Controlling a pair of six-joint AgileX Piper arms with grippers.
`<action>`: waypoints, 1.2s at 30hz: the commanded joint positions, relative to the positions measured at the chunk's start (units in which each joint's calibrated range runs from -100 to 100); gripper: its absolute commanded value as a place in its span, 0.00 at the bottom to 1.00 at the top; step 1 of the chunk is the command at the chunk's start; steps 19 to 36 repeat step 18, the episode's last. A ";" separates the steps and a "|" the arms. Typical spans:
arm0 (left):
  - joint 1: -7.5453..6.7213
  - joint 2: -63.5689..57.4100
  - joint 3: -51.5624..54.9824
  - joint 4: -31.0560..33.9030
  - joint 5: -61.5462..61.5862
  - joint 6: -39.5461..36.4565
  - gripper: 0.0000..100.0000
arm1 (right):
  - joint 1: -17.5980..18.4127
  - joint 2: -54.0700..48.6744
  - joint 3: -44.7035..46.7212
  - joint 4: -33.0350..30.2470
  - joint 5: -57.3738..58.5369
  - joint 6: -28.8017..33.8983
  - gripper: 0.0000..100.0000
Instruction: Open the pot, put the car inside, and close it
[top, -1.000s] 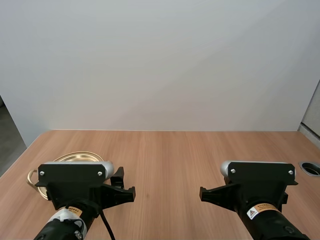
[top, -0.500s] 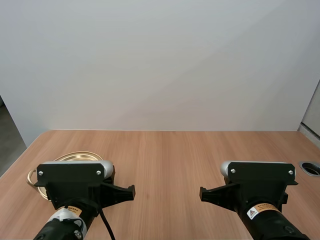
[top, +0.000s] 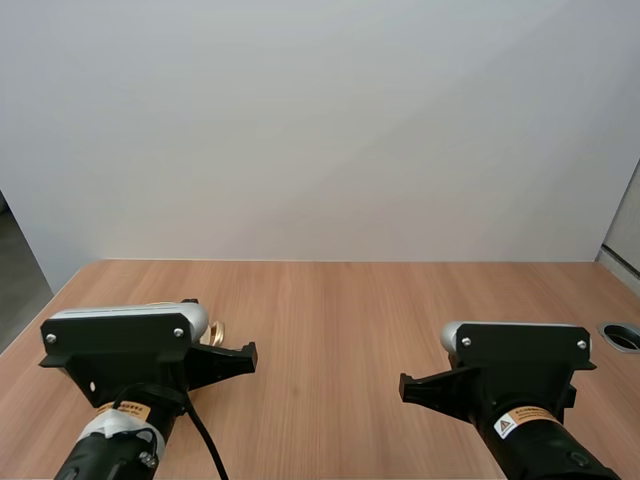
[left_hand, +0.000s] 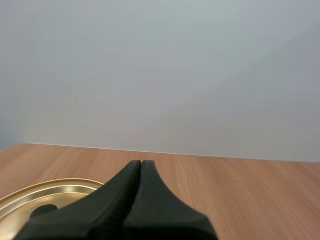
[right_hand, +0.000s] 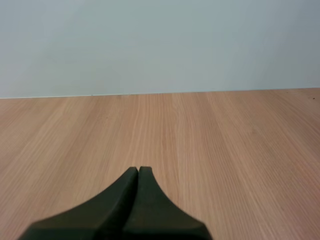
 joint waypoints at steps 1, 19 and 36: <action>-0.02 0.00 0.00 -0.07 0.79 0.00 0.00 | -0.03 0.00 0.00 -0.02 0.02 0.01 0.00; -0.02 0.00 0.00 -0.07 3.90 0.00 0.00 | -0.03 0.00 0.00 -0.02 0.02 0.01 0.00; -0.02 0.00 0.00 -0.07 3.90 0.00 0.00 | -0.03 0.00 0.00 -0.02 0.02 0.01 0.00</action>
